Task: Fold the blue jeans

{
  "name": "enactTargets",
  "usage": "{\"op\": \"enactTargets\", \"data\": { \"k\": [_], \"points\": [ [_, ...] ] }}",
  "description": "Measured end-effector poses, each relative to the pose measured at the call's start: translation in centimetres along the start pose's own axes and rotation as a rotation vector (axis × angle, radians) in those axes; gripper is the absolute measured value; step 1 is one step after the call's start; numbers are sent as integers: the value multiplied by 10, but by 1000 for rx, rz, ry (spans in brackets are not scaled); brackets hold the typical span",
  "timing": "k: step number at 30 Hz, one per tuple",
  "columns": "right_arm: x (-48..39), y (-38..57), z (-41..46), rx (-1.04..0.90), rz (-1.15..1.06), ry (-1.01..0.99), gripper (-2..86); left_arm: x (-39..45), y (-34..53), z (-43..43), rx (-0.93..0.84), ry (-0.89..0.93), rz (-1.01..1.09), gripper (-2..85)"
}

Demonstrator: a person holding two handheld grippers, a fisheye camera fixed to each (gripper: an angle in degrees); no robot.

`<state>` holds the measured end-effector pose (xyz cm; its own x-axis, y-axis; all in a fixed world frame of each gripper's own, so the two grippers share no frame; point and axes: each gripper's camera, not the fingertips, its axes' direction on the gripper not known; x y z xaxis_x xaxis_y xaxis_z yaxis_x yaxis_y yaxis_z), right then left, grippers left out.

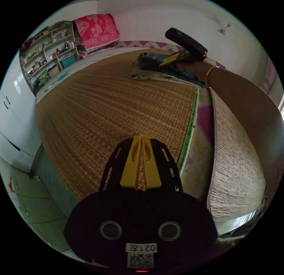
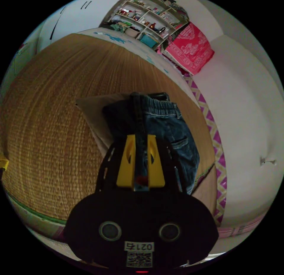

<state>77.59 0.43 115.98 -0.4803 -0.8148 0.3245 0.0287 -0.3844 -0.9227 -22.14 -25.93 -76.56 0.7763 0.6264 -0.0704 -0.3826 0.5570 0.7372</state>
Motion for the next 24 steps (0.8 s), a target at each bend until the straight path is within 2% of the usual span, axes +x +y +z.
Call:
{"op": "enactTargets", "data": {
  "k": [4,10,15,20,22,24],
  "points": [
    [6,3,-6,33,87,-42,30,-7,5,-1,-1,3,-3,-10],
    [69,30,-68,117,301,-146,8,-24,12,-3,-1,41,-24,-10],
    [115,99,-159,119,325,-52,-1,-34,18,-5,-3,43,-25,-9],
    [112,191,-263,119,332,26,-4,-40,23,-10,-1,50,-7,-6],
    [91,219,-301,100,302,46,-4,-34,29,-26,55,178,29,0],
    [42,248,-335,31,217,34,-4,-11,41,-54,116,562,109,41]
  ]
}}
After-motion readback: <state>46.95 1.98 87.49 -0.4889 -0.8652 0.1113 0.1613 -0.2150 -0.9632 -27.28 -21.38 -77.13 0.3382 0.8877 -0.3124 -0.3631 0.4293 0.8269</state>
